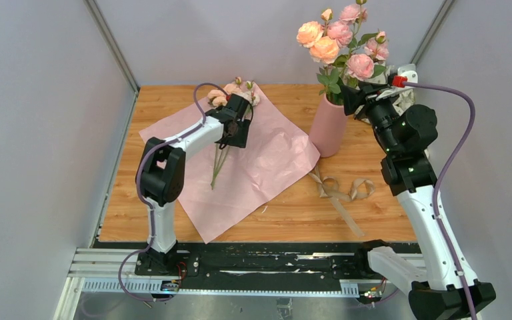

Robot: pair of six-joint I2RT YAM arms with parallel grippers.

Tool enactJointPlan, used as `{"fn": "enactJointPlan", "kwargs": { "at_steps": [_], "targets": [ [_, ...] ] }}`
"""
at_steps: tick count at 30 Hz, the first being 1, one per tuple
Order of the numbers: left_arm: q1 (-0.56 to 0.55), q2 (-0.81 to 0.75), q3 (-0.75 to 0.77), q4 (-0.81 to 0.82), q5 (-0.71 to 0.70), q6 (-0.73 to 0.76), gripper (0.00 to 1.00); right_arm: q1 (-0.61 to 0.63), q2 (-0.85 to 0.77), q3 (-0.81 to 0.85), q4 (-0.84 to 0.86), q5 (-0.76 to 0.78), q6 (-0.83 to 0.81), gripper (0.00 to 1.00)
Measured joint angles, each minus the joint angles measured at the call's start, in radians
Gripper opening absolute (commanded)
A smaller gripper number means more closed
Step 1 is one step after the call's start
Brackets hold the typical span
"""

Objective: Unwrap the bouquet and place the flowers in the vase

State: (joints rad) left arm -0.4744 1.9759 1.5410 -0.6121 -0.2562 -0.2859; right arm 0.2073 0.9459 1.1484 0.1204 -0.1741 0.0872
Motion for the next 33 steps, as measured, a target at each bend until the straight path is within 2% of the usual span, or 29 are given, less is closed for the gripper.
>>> {"fn": "enactJointPlan", "kwargs": {
  "at_steps": [12,16,18,19,20,23,29,33],
  "targets": [
    [0.003,0.11,0.037,0.018,0.05,-0.005,0.68,0.0,0.01,-0.016,0.008,-0.009,0.003,0.53],
    [0.009,0.14,0.043,0.023,0.065,-0.013,0.61,0.0,0.01,-0.027,0.014,-0.009,0.003,0.53],
    [0.014,0.14,0.045,0.026,0.067,-0.021,0.54,0.0,0.01,-0.034,0.014,-0.009,0.003,0.53],
    [0.015,0.14,0.045,0.027,0.069,-0.023,0.45,0.0,0.01,-0.035,0.014,-0.009,0.003,0.53],
    [0.019,0.14,0.045,0.027,0.072,-0.026,0.26,0.0,0.01,-0.038,0.014,-0.009,0.003,0.53],
    [0.027,0.14,0.045,0.031,0.081,-0.027,0.0,0.0,0.01,-0.043,0.015,-0.009,0.003,0.53],
    [0.028,0.118,0.004,0.094,0.113,-0.018,0.0,0.0,0.01,-0.048,0.015,-0.011,0.003,0.52],
    [-0.007,0.0,-0.111,0.155,0.079,0.008,0.0,0.0,0.009,-0.048,0.015,-0.011,0.003,0.52]
  ]
}}
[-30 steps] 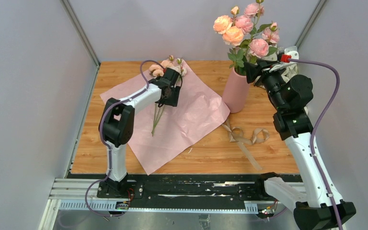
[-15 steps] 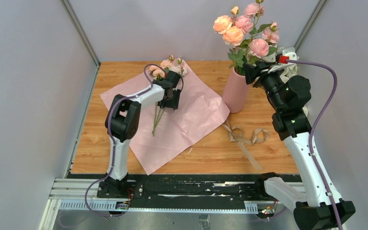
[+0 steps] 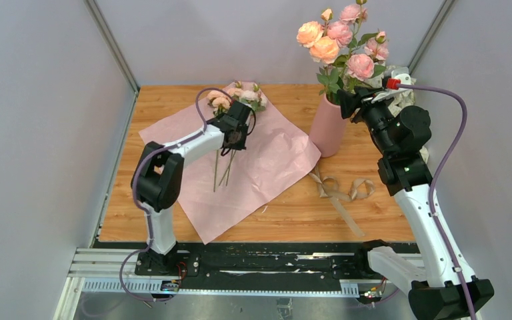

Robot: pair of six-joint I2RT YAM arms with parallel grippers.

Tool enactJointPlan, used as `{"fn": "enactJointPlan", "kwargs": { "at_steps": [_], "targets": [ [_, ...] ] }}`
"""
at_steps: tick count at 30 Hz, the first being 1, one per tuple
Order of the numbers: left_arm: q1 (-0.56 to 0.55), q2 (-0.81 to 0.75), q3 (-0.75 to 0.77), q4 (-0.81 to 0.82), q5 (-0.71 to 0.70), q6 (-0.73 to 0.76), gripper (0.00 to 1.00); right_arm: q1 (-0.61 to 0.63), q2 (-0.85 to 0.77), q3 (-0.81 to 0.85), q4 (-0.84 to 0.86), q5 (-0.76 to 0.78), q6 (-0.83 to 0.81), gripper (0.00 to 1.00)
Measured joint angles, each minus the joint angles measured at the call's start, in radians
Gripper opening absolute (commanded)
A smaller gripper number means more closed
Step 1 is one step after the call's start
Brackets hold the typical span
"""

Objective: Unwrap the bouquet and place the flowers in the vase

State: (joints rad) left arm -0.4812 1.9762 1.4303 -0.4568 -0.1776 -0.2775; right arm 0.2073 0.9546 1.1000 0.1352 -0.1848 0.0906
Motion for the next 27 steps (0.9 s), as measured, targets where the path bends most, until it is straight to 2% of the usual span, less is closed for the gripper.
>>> {"fn": "enactJointPlan", "kwargs": {
  "at_steps": [10,14,17,18,20,22,27],
  "targets": [
    [-0.238,-0.361,-0.016,0.076,-0.16,0.078,0.0,0.0,-0.013,-0.006,0.0,-0.014,0.0,0.52],
    [-0.235,-0.431,0.007,0.067,-0.221,0.088,0.0,0.0,-0.03,-0.023,-0.001,-0.014,0.0,0.52],
    [-0.206,-0.379,0.107,0.003,-0.278,0.071,0.0,0.0,-0.038,-0.034,-0.001,-0.023,0.008,0.52],
    [-0.197,-0.373,0.1,0.012,-0.283,0.063,0.0,0.0,-0.039,-0.036,-0.001,-0.026,0.011,0.52],
    [-0.175,-0.417,-0.021,0.071,-0.262,0.056,0.0,0.001,-0.043,-0.042,-0.002,-0.032,0.014,0.51],
    [-0.161,-0.459,-0.095,0.025,-0.24,0.047,0.0,0.001,-0.051,-0.053,-0.005,-0.035,0.018,0.51],
    [-0.164,-0.488,-0.106,0.042,-0.169,0.038,0.0,0.021,-0.051,-0.071,-0.003,-0.059,0.045,0.51]
  ]
}}
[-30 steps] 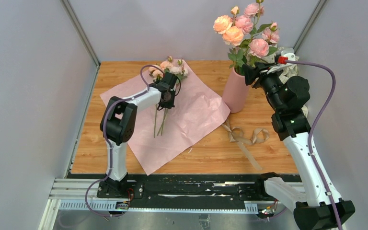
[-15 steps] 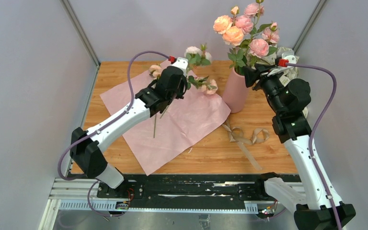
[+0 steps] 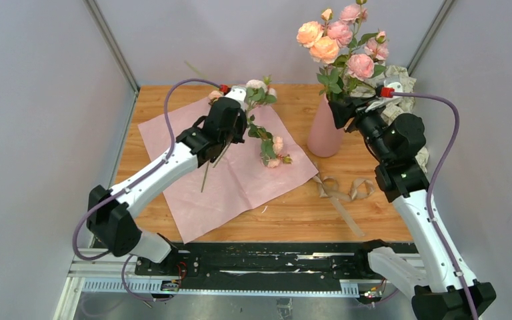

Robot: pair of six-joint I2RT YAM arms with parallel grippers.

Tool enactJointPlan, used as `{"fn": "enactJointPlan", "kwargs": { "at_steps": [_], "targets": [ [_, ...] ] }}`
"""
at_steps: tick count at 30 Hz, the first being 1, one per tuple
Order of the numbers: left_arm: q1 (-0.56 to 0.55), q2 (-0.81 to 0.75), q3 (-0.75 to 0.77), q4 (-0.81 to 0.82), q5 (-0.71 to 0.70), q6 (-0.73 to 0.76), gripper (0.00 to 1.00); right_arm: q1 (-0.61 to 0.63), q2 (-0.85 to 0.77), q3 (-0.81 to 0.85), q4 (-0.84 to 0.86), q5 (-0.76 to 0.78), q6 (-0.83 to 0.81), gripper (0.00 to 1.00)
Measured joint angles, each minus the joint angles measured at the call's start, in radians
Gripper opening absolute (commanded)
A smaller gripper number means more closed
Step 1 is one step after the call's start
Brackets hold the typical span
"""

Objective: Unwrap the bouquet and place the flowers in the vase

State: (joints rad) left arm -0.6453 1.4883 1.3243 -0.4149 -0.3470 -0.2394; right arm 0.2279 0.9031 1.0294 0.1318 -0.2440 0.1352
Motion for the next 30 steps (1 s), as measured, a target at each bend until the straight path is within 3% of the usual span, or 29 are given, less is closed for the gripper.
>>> {"fn": "enactJointPlan", "kwargs": {
  "at_steps": [4,9,12,19,30],
  "targets": [
    [-0.013,-0.117,-0.061,0.052,0.064,-0.005,0.0,0.079,0.029,-0.003,0.001,0.007,0.008,0.54],
    [-0.017,-0.202,-0.071,0.109,0.077,-0.016,0.0,0.306,0.138,0.002,0.021,0.066,-0.003,0.71],
    [-0.017,-0.262,-0.157,0.166,0.085,-0.031,0.0,0.402,0.256,0.009,0.054,0.094,0.002,0.74],
    [-0.018,-0.402,-0.316,0.235,0.12,-0.038,0.0,0.48,0.495,0.113,0.11,0.122,0.04,0.75],
    [-0.02,-0.468,-0.325,0.285,0.14,-0.034,0.0,0.533,0.696,0.346,0.19,0.113,0.079,0.73]
  ]
}}
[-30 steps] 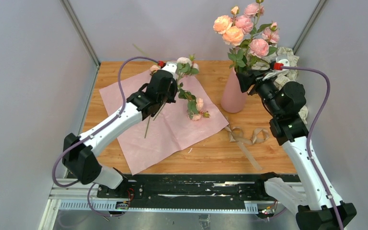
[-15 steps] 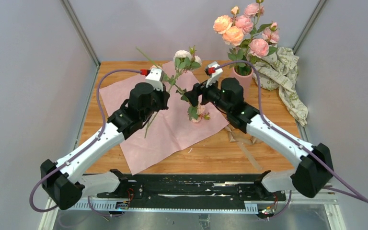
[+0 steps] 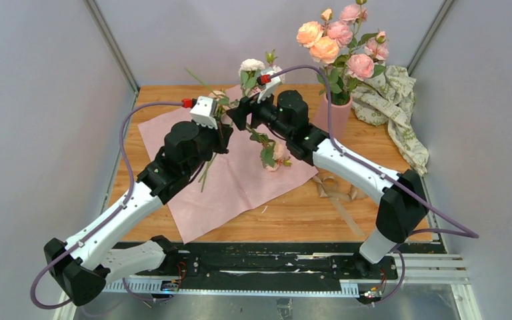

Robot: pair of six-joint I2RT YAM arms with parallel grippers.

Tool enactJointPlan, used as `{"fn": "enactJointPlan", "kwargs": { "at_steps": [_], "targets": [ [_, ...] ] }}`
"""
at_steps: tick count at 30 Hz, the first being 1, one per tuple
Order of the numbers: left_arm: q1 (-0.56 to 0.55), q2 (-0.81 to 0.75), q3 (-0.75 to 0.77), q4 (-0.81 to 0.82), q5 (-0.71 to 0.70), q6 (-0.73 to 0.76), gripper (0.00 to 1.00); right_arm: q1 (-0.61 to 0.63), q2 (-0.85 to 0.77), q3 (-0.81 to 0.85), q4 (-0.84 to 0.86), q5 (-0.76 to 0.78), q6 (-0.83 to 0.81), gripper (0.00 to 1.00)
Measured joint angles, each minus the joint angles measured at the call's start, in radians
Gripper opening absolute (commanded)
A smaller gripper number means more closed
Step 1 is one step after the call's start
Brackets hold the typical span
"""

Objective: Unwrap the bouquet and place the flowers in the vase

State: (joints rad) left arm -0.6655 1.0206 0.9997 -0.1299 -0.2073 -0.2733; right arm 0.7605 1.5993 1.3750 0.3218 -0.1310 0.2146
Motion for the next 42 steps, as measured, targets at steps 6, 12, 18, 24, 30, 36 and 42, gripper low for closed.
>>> {"fn": "enactJointPlan", "kwargs": {
  "at_steps": [6,12,18,24,30,36,42],
  "targets": [
    [0.0,-0.018,-0.018,-0.005,-0.013,0.001,0.0,0.009,0.057,0.041,0.003,-0.016,0.015,0.56],
    [-0.003,-0.058,-0.029,-0.028,-0.025,0.004,0.0,0.018,0.081,0.087,0.042,-0.042,0.07,0.05],
    [-0.005,-0.079,-0.045,-0.033,-0.042,0.008,0.0,0.039,0.08,0.109,0.079,-0.071,0.095,0.0],
    [-0.009,-0.073,-0.047,-0.032,-0.057,0.008,0.05,0.039,0.048,0.084,0.076,-0.071,0.091,0.0],
    [-0.021,-0.058,-0.046,-0.015,-0.063,0.01,0.72,0.037,-0.092,-0.008,0.024,-0.05,0.018,0.0],
    [-0.017,-0.059,-0.044,0.002,-0.062,0.003,1.0,0.035,-0.259,-0.032,-0.056,0.03,-0.116,0.0],
    [-0.017,-0.051,-0.042,0.002,-0.061,0.0,1.0,-0.013,-0.383,-0.019,-0.103,0.156,-0.311,0.0]
  ]
}}
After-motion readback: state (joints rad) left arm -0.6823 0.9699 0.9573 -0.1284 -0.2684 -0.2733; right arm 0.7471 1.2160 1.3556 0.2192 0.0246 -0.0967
